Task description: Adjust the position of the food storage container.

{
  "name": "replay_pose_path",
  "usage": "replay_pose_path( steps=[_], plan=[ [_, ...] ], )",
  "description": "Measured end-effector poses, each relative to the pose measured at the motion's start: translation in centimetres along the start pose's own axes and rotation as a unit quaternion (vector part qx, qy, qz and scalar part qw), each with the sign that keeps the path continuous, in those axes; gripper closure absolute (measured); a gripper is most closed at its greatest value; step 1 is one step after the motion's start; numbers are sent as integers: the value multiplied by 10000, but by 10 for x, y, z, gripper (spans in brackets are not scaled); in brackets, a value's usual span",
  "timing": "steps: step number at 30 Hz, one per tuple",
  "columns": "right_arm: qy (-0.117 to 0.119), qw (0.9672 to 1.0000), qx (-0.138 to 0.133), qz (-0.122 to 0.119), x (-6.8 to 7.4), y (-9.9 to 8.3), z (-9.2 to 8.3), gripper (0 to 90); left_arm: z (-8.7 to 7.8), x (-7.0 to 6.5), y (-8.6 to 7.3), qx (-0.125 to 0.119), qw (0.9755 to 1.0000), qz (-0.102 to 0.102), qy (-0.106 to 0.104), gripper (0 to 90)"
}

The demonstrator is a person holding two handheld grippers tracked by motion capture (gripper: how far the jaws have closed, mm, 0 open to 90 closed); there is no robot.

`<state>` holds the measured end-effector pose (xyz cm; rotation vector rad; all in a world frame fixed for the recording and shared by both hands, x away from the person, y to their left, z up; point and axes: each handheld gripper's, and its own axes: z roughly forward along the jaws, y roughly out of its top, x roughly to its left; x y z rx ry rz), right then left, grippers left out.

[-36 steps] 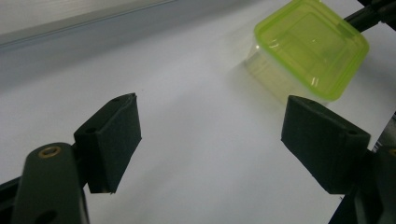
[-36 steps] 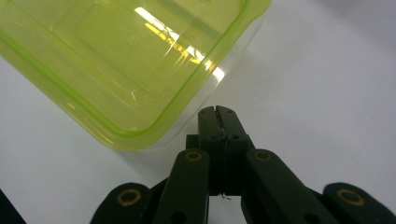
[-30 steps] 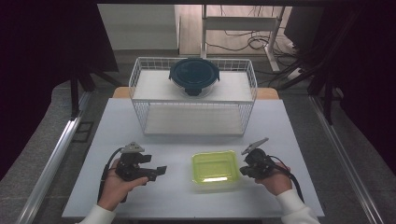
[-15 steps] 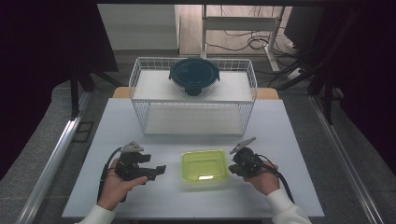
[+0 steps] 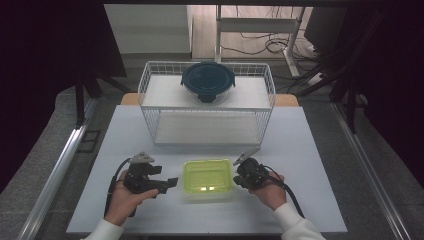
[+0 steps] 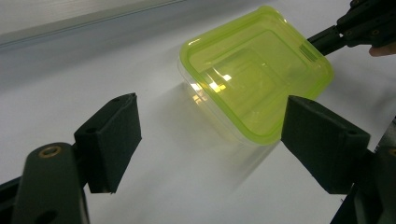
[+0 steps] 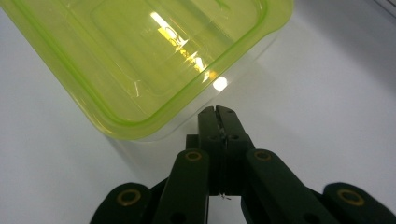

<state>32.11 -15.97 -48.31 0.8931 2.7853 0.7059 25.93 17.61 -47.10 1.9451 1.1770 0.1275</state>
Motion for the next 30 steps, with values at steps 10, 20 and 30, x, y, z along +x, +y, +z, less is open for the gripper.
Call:
replay_pose_path(
  steps=[10, 20, 30],
  plan=[
    [-119, 9947, -699, 738, -13, -28, -28, 889, -1, 2, 0, -25, 10000, -57, 40, 199],
    [193, 9762, -1532, 1522, -10, -52, -50, 887, -2, 3, 0, -51, 9999, -89, 81, 199],
    [190, 9791, -1555, 1298, -9, -50, -46, 728, -2, 4, 1, -64, 9998, -119, 113, 198]
  ],
)
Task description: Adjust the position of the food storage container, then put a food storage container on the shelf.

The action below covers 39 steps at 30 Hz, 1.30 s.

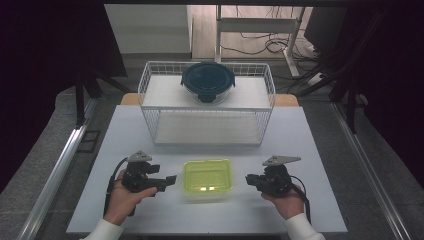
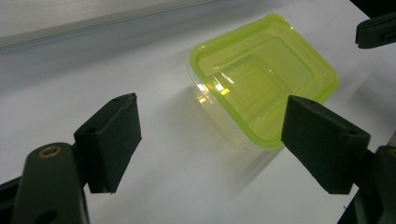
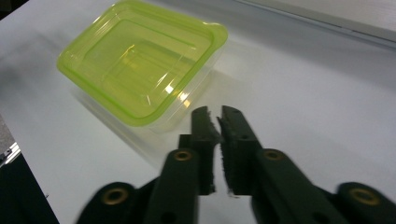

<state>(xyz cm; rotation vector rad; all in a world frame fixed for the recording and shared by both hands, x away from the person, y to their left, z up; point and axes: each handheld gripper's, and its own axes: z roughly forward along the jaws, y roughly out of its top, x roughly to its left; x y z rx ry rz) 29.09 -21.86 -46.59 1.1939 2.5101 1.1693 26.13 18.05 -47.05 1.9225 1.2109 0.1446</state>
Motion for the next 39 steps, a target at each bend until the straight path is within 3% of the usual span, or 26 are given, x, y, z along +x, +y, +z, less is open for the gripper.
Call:
replay_pose_path(
  steps=[1, 3, 7, 12, 18, 22, 26, 39],
  plan=[
    [-85, 9999, -58, -2, 0, 0, 0, 571, 0, 0, 0, 1, 10000, -7, 0, 198],
    [-109, 9999, -81, 103, 0, 2, 0, 423, 0, 1, 0, 2, 10000, -12, 25, 198],
    [-39, 9996, -216, 149, 1, 3, 1, 298, 3, 1, -1, 17, 10000, -42, 59, 198],
    [27, 9990, -281, 337, 0, 6, 2, 234, 2, 0, -1, 1, 10000, -53, 67, 197],
    [172, 9975, -313, 614, -3, 9, 1, 222, 4, 0, 3, -184, 9995, -240, 87, 202],
    [189, 9976, -252, 618, -4, 8, 3, 222, 7, 2, 4, -130, 9994, -308, 71, 208],
    [148, 9986, -178, 467, -1, 8, 6, 223, 9, 3, 5, -129, 9990, -423, -15, 209],
    [311, 9962, -122, 808, -3, 12, 17, 297, 28, 6, 11, 31, 9966, -765, -288, 216]
  ],
)
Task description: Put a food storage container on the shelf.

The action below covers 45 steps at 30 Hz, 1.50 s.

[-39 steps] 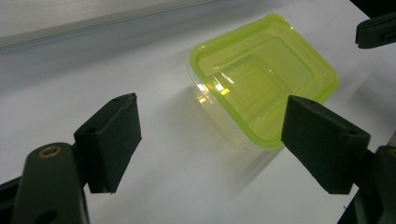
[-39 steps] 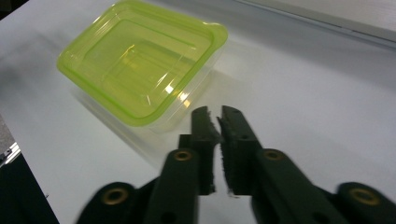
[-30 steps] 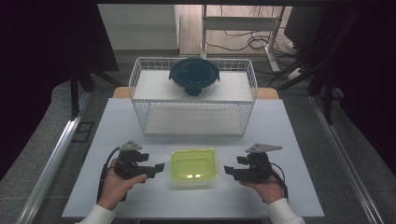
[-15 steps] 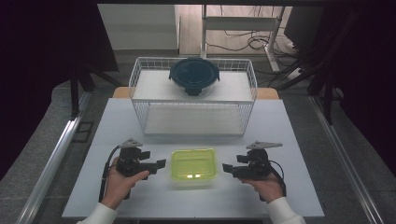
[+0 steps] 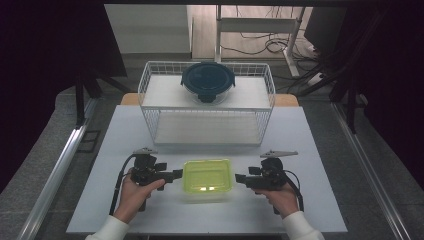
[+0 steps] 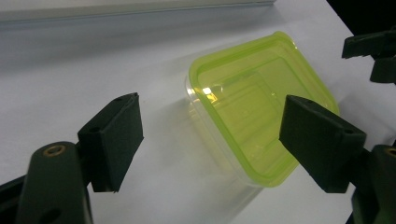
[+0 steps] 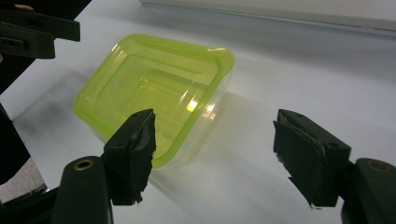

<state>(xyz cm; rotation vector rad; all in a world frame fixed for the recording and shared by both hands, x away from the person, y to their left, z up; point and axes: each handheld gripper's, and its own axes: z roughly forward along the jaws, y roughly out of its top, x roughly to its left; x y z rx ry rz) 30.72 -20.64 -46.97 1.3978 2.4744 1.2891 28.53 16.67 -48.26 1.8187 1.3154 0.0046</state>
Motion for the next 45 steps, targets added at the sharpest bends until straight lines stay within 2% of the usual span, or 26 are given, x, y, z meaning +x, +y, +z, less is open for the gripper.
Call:
replay_pose_path(
  steps=[3, 8, 12, 18, 24, 28, 31, 36, 38, 41, 45],
  plan=[
    [35, 10000, 53, 8, 0, 1, 4, 303, 6, 0, 1, 37, 9999, -99, -91, 239],
    [123, 9998, 136, 20, -1, 3, 9, 331, 15, 2, 1, 160, 9997, -151, -82, 254],
    [123, 9997, 223, 37, 0, 4, 17, 340, 22, 4, 2, 211, 9992, -295, -188, 260],
    [156, 9994, 304, 66, 4, 7, 26, 347, 28, 10, 4, 304, 9985, -399, -218, 287],
    [210, 9987, 389, 238, 3, 12, 40, 352, 36, 10, 3, 485, 9971, -480, -351, 289],
    [313, 9975, 418, 477, -2, 12, 46, 356, 40, 11, 2, 554, 9965, -501, -366, 313],
    [385, 9971, 434, 492, -2, 11, 48, 365, 41, 11, 1, 550, 9960, -584, -389, 316],
    [422, 9964, 521, 513, -2, 10, 52, 404, 44, 17, -3, 620, 9900, -1032, -737, 350],
    [473, 9959, 552, 539, -3, 10, 52, 425, 43, 17, -3, 610, 9908, -1004, -667, 362],
    [572, 9947, 580, 632, -5, 10, 54, 460, 44, 15, -4, 646, 9908, -980, -679, 380],
    [735, 9917, 638, 837, -8, 7, 57, 505, 46, 12, -5, 731, 9896, -938, -815, 448]
  ],
)
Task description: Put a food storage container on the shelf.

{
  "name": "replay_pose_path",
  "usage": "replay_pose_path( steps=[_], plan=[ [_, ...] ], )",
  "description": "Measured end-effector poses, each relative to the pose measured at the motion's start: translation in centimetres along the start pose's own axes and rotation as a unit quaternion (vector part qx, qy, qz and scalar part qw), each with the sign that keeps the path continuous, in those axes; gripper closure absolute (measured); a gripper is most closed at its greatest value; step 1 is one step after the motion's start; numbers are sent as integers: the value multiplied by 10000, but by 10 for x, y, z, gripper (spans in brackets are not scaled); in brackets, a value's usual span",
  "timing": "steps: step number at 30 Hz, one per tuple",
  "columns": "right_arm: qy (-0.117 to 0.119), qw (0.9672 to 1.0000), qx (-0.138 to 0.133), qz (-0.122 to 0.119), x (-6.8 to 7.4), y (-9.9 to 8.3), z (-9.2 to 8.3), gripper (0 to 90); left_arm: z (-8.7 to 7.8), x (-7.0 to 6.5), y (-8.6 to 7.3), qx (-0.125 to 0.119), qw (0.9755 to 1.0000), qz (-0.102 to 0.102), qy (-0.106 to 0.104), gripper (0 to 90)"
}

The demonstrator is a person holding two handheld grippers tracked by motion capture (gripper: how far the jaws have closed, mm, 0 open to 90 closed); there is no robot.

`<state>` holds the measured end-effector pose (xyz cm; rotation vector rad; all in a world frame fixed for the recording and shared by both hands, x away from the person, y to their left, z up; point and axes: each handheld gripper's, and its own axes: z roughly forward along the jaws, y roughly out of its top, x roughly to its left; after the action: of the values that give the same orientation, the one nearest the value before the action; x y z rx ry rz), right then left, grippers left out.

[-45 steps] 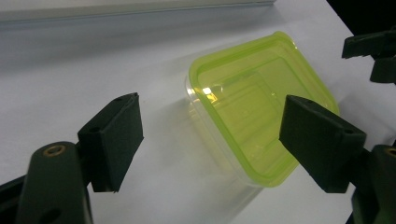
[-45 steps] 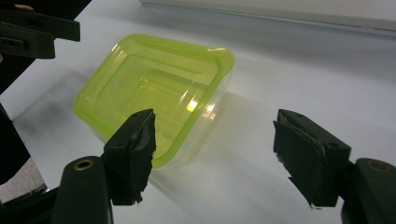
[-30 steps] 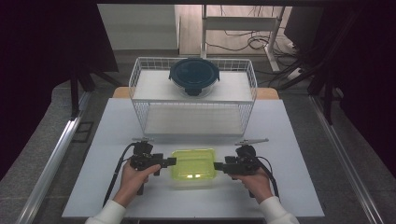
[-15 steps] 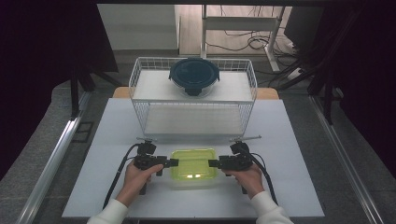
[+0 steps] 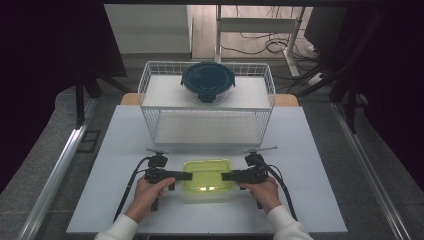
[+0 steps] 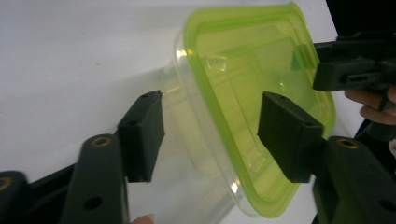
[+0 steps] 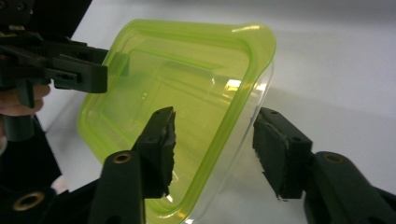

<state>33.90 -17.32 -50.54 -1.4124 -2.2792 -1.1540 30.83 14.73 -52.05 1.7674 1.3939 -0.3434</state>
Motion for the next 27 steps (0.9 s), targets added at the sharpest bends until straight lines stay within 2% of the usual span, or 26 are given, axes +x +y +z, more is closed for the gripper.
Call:
replay_pose_path(
  steps=[1, 3, 5, 7, 8, 13, 14, 20, 27],
  plan=[
    [104, 9999, -2, 84, -1, 0, 0, 531, 0, -1, 0, 20, 10000, -2, -62, 481],
    [180, 9997, 2, 167, -2, -1, 1, 546, 1, -1, 0, 29, 10000, -39, -45, 516],
    [168, 9996, -5, 209, -2, -1, -1, 590, -2, -1, 1, 0, 9999, -120, -54, 555],
    [174, 9995, 4, 252, -2, -2, -4, 652, -5, -2, 1, -35, 9999, -110, -33, 595],
    [85, 9997, 36, 207, -1, -3, -5, 681, -5, -2, 0, -43, 9999, -105, -20, 609],
    [130, 9995, 1, 281, 1, -7, -9, 724, -9, -5, -1, -94, 9999, -70, -24, 651],
    [130, 9995, -4, 281, 2, -7, -10, 731, -10, -6, -1, -127, 9999, -31, 40, 697],
    [201, 9995, -156, 181, 5, -8, -18, 773, -16, -10, -3, -271, 9996, 40, 8, 767],
    [228, 9994, -275, -28, 9, -9, -27, 784, -25, -20, -4, -417, 9989, 199, -53, 778]
  ],
)
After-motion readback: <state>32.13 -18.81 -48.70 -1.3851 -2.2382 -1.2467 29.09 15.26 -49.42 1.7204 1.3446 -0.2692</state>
